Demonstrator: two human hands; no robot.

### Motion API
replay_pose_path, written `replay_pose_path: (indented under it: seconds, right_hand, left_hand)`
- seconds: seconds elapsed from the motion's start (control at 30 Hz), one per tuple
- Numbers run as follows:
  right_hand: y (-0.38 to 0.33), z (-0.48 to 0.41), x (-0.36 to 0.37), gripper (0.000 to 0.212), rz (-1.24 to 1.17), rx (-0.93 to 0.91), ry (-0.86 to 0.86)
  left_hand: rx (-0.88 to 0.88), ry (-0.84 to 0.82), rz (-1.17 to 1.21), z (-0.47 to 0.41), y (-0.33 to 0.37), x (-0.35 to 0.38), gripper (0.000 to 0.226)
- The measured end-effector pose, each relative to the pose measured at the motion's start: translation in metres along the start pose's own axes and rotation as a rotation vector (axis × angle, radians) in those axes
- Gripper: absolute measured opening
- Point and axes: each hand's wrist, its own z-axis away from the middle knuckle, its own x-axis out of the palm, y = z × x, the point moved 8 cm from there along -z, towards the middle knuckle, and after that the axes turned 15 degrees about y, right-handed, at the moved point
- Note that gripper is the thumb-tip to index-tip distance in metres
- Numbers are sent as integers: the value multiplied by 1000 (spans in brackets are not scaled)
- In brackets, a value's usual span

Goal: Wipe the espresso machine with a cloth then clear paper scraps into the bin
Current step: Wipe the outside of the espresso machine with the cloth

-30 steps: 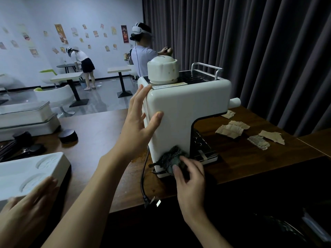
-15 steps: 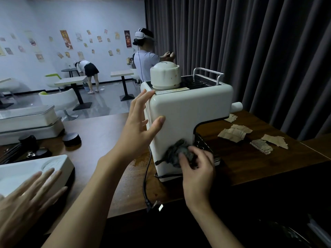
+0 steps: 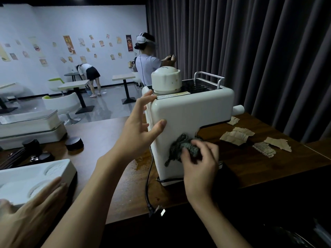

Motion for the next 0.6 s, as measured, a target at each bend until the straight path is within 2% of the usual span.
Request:
replay_pose_path:
  seconds: [0.23,0.37,0.43,0.6]
  right_hand:
    - [-23,13,12,28,-31,-121,-113]
    - [-29,-24,2,26,-28,-113,40]
    - [-35,-25,3,25,-27,-123,64]
    - [-55,-1,19,26,6,-324,-117]
  left_hand:
    - [-7,2,35,0,-1,-3,41]
    - [-49,-3,79,-1,-3,-3,36]
    - [-53,-5,60,-2,-4,-2,34]
    - [-78,1,-1,-3,-9,-3,32]
